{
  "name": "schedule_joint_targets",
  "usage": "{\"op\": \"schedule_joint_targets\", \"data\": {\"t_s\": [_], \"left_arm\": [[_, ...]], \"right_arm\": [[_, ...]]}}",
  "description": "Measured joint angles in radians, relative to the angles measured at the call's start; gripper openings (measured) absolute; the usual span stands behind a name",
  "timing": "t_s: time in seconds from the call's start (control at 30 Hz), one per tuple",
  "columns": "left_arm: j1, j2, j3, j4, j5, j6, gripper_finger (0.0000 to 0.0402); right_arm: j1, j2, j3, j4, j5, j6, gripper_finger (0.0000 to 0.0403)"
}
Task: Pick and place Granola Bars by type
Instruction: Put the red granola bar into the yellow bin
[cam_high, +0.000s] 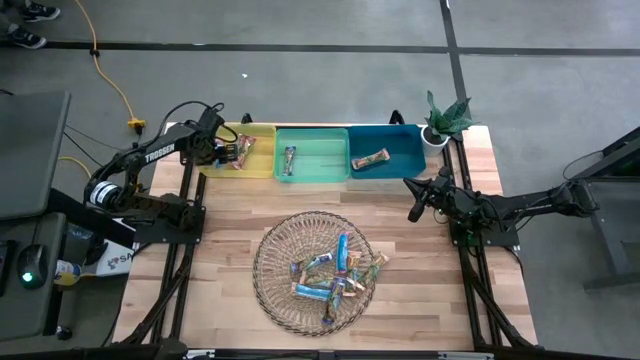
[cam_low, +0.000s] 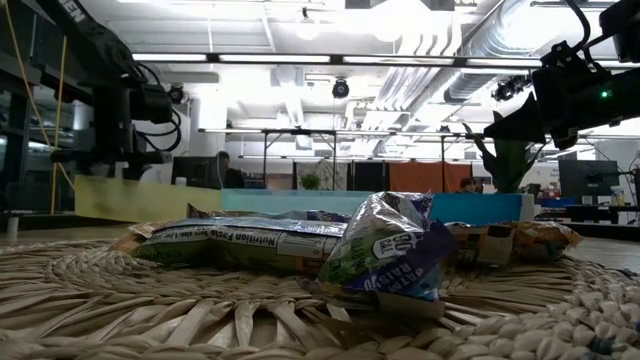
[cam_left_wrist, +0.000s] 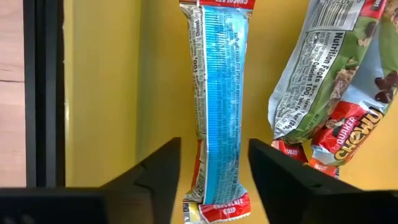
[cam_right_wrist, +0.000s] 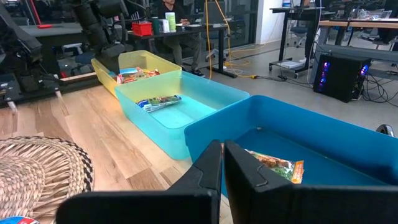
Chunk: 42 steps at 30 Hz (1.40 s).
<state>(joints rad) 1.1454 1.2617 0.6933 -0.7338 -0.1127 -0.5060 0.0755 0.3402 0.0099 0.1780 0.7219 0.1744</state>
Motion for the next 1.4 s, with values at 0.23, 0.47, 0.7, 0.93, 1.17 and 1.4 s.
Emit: {"op": "schedule_joint_targets", "data": {"t_s": [0.23, 0.47, 0.7, 0.93, 1.17, 1.4], "left_arm": [[0.0, -0.012, 0.0, 0.008, 0.016, -0.015, 0.0242], [0.0, -0.071, 0.0, 0.022, 0.044, -0.04, 0.0243], [0.0, -0.167, 0.0, 0.058, 0.134, -0.059, 0.0243], [0.0, -0.266, 0.0, 0.122, 0.259, -0.112, 0.0243], [-0.025, -0.349, 0.0, 0.43, 0.529, -0.178, 0.0243], [-0.192, -0.342, 0.15, 0.686, 0.575, -0.18, 0.0243]], "right_arm": [[0.0, 0.0, 0.0, 0.0, 0.0, 0.0, 0.0], [0.0, 0.0, 0.0, 0.0, 0.0, 0.0, 0.0], [0.0, 0.0, 0.0, 0.0, 0.0, 0.0, 0.0], [0.0, 0.0, 0.0, 0.0, 0.0, 0.0, 0.0], [0.0, 0.0, 0.0, 0.0, 0.0, 0.0, 0.0], [0.0, 0.0, 0.0, 0.0, 0.0, 0.0, 0.0]]}}
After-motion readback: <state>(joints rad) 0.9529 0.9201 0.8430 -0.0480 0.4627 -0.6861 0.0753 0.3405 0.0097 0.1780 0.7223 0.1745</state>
